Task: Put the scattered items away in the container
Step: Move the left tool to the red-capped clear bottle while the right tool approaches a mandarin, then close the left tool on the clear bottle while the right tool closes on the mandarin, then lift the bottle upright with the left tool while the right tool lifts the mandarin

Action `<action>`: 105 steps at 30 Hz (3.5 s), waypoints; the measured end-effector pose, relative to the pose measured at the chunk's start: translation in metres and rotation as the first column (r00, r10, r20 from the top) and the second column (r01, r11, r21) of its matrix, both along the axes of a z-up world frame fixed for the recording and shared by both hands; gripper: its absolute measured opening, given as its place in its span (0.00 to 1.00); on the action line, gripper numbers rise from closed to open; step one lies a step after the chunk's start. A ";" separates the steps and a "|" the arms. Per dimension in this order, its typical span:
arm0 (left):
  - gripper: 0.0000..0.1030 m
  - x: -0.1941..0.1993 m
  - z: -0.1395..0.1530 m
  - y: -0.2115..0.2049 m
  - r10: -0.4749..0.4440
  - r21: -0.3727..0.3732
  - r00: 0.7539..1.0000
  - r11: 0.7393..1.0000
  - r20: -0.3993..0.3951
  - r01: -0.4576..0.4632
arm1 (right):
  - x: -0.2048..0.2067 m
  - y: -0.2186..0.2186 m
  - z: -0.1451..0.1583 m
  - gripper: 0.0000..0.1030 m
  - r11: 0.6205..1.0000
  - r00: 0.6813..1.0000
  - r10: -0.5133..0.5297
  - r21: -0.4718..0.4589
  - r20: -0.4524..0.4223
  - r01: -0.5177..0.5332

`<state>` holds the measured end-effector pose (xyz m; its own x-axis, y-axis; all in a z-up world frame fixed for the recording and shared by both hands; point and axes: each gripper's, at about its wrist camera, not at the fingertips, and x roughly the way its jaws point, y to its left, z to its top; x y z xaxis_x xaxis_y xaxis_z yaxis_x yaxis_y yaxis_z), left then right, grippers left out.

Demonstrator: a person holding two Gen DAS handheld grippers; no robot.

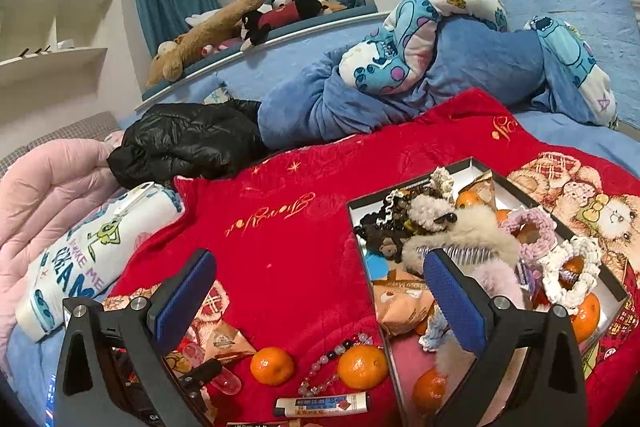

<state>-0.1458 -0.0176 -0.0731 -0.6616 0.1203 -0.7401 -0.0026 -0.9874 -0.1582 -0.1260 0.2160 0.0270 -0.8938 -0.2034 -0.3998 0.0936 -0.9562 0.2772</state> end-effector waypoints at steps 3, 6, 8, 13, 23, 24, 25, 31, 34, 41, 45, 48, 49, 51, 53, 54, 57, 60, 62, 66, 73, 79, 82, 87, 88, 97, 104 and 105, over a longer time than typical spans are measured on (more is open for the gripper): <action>0.95 -0.003 -0.002 0.001 -0.003 0.024 1.000 1.000 0.009 0.002 | 0.001 -0.001 -0.001 1.00 1.000 1.000 0.002 -0.002 0.005 -0.002; 0.95 -0.007 -0.004 0.012 -0.020 0.041 1.000 0.999 0.024 0.019 | 0.001 -0.003 -0.001 1.00 1.000 1.000 0.011 -0.011 0.007 -0.011; 0.95 -0.009 -0.006 0.017 -0.018 0.019 0.999 1.000 0.031 0.017 | 0.002 -0.006 -0.001 1.00 1.000 1.000 0.014 -0.001 0.002 -0.014; 0.96 -0.010 -0.011 0.018 -0.015 0.016 1.000 1.000 0.027 0.014 | 0.001 -0.007 -0.002 1.00 1.000 1.000 0.012 0.002 0.010 -0.012; 0.83 -0.006 -0.014 0.036 -0.029 -0.131 0.999 0.991 0.033 0.033 | 0.003 -0.014 -0.005 1.00 0.999 1.000 0.021 0.029 0.018 -0.021; 0.70 -0.004 -0.012 0.032 -0.014 -0.122 1.000 0.992 0.024 0.017 | 0.003 -0.015 -0.005 1.00 0.999 1.000 0.024 0.031 0.021 -0.024; 0.62 -0.002 -0.010 0.029 0.005 -0.123 1.000 0.992 0.016 -0.003 | 0.003 -0.016 -0.005 1.00 0.999 0.999 0.027 0.031 0.024 -0.028; 0.28 0.013 -0.006 -0.010 0.060 0.028 0.998 0.998 0.006 -0.060 | 0.005 -0.019 -0.006 1.00 0.998 0.999 0.042 0.039 0.027 -0.044; 0.27 0.024 -0.006 -0.025 0.060 0.082 0.998 0.995 0.000 -0.060 | 0.007 -0.022 -0.007 1.00 0.997 0.998 0.050 0.052 0.031 -0.051; 0.27 0.040 -0.004 -0.043 0.042 0.109 0.999 0.993 -0.014 -0.040 | 0.010 -0.037 -0.014 1.00 0.990 0.994 0.095 0.103 0.046 -0.099; 0.26 0.045 -0.004 -0.048 0.036 0.107 0.999 0.994 -0.012 -0.035 | 0.007 -0.046 -0.023 1.00 0.988 0.990 0.118 0.094 0.072 -0.125; 0.26 0.045 -0.006 -0.046 0.034 0.095 0.999 0.995 -0.003 -0.033 | 0.000 -0.057 -0.037 0.97 0.981 0.980 0.150 0.102 0.128 -0.164; 0.26 0.043 -0.009 -0.045 0.035 0.086 0.999 0.996 0.000 -0.034 | -0.002 -0.063 -0.043 0.94 0.978 0.976 0.160 0.113 0.149 -0.177; 0.26 0.037 -0.012 -0.042 0.032 0.079 0.999 0.996 0.004 -0.032 | -0.009 -0.072 -0.055 0.81 0.969 0.961 0.168 0.145 0.219 -0.202; 0.26 0.039 -0.013 -0.045 0.031 0.093 1.000 0.995 0.004 -0.031 | -0.014 -0.080 -0.066 0.77 0.957 0.945 0.153 0.194 0.288 -0.214; 0.26 0.039 -0.014 -0.047 0.030 0.105 1.000 0.994 0.006 -0.031 | -0.016 -0.084 -0.072 0.76 0.950 0.938 0.148 0.218 0.312 -0.223; 0.26 0.038 -0.017 -0.049 0.026 0.125 1.000 0.992 0.015 -0.027 | -0.019 -0.090 -0.086 0.71 0.936 0.923 0.153 0.248 0.353 -0.250; 0.26 0.036 -0.018 -0.046 0.020 0.099 1.000 0.995 0.023 -0.022 | -0.027 -0.093 -0.095 0.69 0.930 0.909 0.169 0.243 0.380 -0.275; 0.26 0.036 -0.018 -0.044 0.019 0.083 0.999 0.996 0.027 -0.021 | -0.031 -0.096 -0.100 0.68 0.927 0.907 0.167 0.253 0.386 -0.278; 0.26 0.036 -0.018 -0.041 0.017 0.056 1.000 0.998 0.020 -0.018 | -0.036 -0.103 -0.100 0.67 0.914 0.909 0.182 0.275 0.375 -0.296; 0.26 0.039 -0.017 -0.043 0.019 0.070 1.000 0.997 0.005 -0.020 | -0.036 -0.107 -0.102 0.52 0.905 0.913 0.173 0.307 0.369 -0.295; 0.26 0.043 -0.013 -0.047 0.020 0.099 1.000 0.995 -0.009 -0.019 | -0.037 -0.101 -0.103 0.36 0.915 0.905 0.194 0.263 0.378 -0.306; 0.26 0.044 -0.012 -0.052 0.019 0.128 1.000 0.992 -0.014 -0.017 | -0.036 -0.101 -0.102 0.35 0.919 0.909 0.191 0.259 0.369 -0.298; 0.26 0.052 -0.007 -0.058 0.026 0.148 0.999 0.989 -0.043 -0.019 | -0.033 -0.097 -0.098 0.35 0.925 0.918 0.187 0.252 0.351 -0.284; 0.25 0.055 -0.003 -0.059 0.026 0.144 0.998 0.989 -0.058 -0.018 | -0.032 -0.097 -0.096 0.35 0.926 0.920 0.188 0.251 0.344 -0.282; 0.25 0.078 0.019 -0.064 0.027 0.101 0.990 0.995 -0.140 -0.012 | -0.017 -0.096 -0.080 0.35 0.929 0.935 0.200 0.245 0.291 -0.275; 0.24 0.091 0.042 -0.070 0.049 0.090 0.976 0.996 -0.214 -0.030 | -0.005 -0.095 -0.064 0.35 0.934 0.945 0.217 0.230 0.244 -0.273; 0.24 0.092 0.045 -0.070 0.050 0.089 0.974 0.996 -0.222 -0.031 | -0.004 -0.094 -0.062 0.35 0.935 0.946 0.218 0.226 0.241 -0.273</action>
